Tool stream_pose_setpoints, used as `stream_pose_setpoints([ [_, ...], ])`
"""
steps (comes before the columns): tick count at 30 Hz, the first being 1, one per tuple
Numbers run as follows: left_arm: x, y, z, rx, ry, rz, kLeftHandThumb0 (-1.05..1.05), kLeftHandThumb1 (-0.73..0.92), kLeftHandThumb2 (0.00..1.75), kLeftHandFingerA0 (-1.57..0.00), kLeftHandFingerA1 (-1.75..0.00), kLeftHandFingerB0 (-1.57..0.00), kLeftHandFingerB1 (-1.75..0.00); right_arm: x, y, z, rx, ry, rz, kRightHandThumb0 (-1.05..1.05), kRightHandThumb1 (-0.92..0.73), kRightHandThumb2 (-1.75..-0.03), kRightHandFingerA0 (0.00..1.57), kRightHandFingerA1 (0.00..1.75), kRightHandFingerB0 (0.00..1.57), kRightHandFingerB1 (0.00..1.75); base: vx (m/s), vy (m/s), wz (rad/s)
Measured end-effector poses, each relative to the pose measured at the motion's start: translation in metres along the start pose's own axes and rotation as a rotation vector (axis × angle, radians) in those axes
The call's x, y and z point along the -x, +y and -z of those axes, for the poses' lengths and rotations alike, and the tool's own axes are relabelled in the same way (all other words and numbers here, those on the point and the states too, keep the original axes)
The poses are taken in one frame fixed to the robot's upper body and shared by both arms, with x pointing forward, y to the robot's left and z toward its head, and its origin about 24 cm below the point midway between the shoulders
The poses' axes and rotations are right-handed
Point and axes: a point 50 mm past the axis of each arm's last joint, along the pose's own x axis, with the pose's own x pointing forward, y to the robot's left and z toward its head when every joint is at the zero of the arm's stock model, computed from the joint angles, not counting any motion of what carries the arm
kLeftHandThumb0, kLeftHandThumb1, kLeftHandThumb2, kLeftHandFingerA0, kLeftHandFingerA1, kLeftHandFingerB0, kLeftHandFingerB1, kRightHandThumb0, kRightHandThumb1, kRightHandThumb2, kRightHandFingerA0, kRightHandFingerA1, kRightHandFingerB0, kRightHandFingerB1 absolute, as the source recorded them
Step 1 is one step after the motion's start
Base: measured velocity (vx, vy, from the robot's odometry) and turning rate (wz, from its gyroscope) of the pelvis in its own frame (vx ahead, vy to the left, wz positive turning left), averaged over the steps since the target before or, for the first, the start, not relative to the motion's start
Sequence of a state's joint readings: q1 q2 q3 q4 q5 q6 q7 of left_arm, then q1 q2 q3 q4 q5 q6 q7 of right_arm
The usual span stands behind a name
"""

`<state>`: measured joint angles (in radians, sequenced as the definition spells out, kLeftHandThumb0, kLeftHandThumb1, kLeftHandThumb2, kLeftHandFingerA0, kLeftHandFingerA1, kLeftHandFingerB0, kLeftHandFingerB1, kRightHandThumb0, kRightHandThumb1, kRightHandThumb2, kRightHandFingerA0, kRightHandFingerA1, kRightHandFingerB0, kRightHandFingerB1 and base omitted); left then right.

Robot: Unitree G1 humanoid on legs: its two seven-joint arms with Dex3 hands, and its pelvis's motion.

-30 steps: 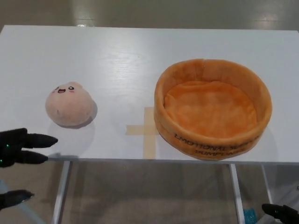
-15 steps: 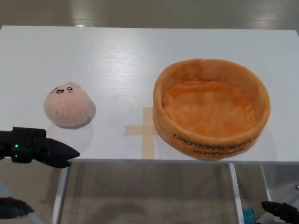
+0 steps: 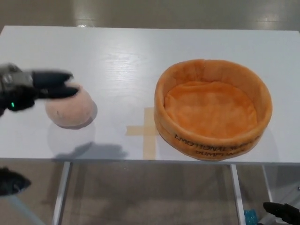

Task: Use the left hand to pick up the pink round toy on the left and place it inside the orange plate on the desk.

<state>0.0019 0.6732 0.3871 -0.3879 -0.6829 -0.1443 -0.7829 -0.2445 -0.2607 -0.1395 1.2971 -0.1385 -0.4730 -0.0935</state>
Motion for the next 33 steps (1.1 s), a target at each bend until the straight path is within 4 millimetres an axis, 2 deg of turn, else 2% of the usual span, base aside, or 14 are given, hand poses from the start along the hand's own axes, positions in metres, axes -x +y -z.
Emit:
stream_pose_setpoints([
  [1, 0.000, 0.000, 0.000, 0.000, 0.000, 0.000, -0.55, 0.41, 0.67, -0.09, -0.39, -0.16, -0.37, 0.000, 0.000, 0.000, 0.000, 0.000, 0.000, -0.37, -0.53, -0.56, 0.69, 0.56, 0.57, 0.41, 0.00, 0.000, 0.00],
  [2, -0.002, 0.003, 0.002, -0.013, -0.012, -0.040, -0.55, 0.41, 0.67, -0.09, -0.39, -0.16, -0.37, 0.000, 0.000, 0.000, -0.002, 0.002, 0.005, -0.37, -0.53, -0.56, 0.69, 0.56, 0.57, 0.41, 0.00, 0.000, 0.00],
  [3, -0.002, 0.004, 0.003, -0.026, -0.009, -0.050, -0.30, 0.35, 0.89, -0.02, -0.51, 0.00, -0.47, 0.000, -0.001, 0.000, -0.002, 0.002, 0.005, -0.38, -0.53, -0.56, 0.68, 0.55, 0.56, 0.41, 0.00, 0.000, 0.00],
  [4, -0.003, 0.005, 0.004, -0.044, -0.005, -0.061, -0.30, 0.35, 0.89, -0.02, -0.51, 0.00, -0.47, 0.000, 0.000, 0.000, -0.002, 0.002, 0.005, -0.38, -0.53, -0.56, 0.68, 0.55, 0.56, 0.41, 0.00, 0.000, 0.00],
  [5, -0.004, 0.006, 0.005, -0.060, 0.000, -0.069, -0.49, 0.47, 0.58, -0.07, -0.25, -0.14, -0.27, 0.000, 0.000, 0.000, -0.002, 0.002, 0.005, -0.38, -0.54, -0.56, 0.69, 0.55, 0.57, 0.41, 0.00, 0.000, 0.00],
  [9, -0.007, 0.012, 0.010, -0.101, 0.020, -0.093, -0.49, 0.46, 0.56, -0.07, -0.25, -0.14, -0.26, 0.000, 0.000, -0.001, -0.001, -0.001, 0.004, -0.38, -0.54, -0.56, 0.70, 0.57, 0.57, 0.42, 0.00, 0.000, 0.00],
  [10, -0.008, 0.013, 0.011, -0.112, 0.026, -0.098, -0.57, 0.38, 0.70, -0.07, -0.26, -0.11, -0.31, -0.001, 0.000, -0.001, 0.000, -0.003, 0.004, -0.37, -0.54, -0.57, 0.70, 0.57, 0.56, 0.41, 0.00, 0.000, 0.00],
  [19, -0.023, 0.028, 0.032, -0.172, 0.107, -0.139, -0.58, 0.37, 0.72, -0.04, -0.24, -0.08, -0.29, -0.001, 0.000, -0.002, 0.001, -0.005, 0.003, -0.37, -0.53, -0.57, 0.68, 0.53, 0.56, 0.42, 0.00, 0.000, 0.00],
  [21, -0.030, 0.031, 0.040, -0.181, 0.133, -0.143, -0.58, 0.37, 0.72, -0.04, -0.24, -0.08, -0.29, -0.001, 0.000, -0.002, 0.001, -0.006, 0.003, -0.37, -0.53, -0.57, 0.68, 0.53, 0.56, 0.42, 0.00, 0.000, 0.00],
  [22, -0.033, 0.033, 0.042, -0.185, 0.145, -0.144, -0.58, 0.43, 0.55, -0.04, -0.26, -0.13, -0.26, -0.001, 0.000, -0.002, 0.001, -0.007, 0.003, -0.38, -0.54, -0.56, 0.68, 0.55, 0.57, 0.41, 0.00, 0.000, 0.00],
  [24, -0.040, 0.036, 0.050, -0.192, 0.174, -0.146, -0.57, 0.43, 0.54, -0.03, -0.26, -0.12, -0.27, -0.001, 0.000, -0.003, 0.001, -0.008, 0.002, -0.38, -0.55, -0.57, 0.70, 0.57, 0.56, 0.42, 0.00, 0.000, 0.00],
  [32, -0.064, 0.044, 0.077, -0.224, 0.292, -0.140, -0.59, 0.44, 0.54, -0.03, -0.26, -0.08, -0.27, -0.002, 0.000, -0.004, 0.005, -0.012, -0.001, -0.38, -0.53, -0.57, 0.69, 0.54, 0.56, 0.42, 0.00, 0.000, 0.00],
  [33, -0.068, 0.044, 0.083, -0.231, 0.321, -0.134, -0.59, 0.35, 0.62, -0.04, -0.21, -0.09, -0.28, -0.002, 0.001, -0.005, 0.005, -0.013, -0.001, -0.37, -0.54, -0.57, 0.71, 0.54, 0.57, 0.42, 0.00, 0.000, 0.00],
])
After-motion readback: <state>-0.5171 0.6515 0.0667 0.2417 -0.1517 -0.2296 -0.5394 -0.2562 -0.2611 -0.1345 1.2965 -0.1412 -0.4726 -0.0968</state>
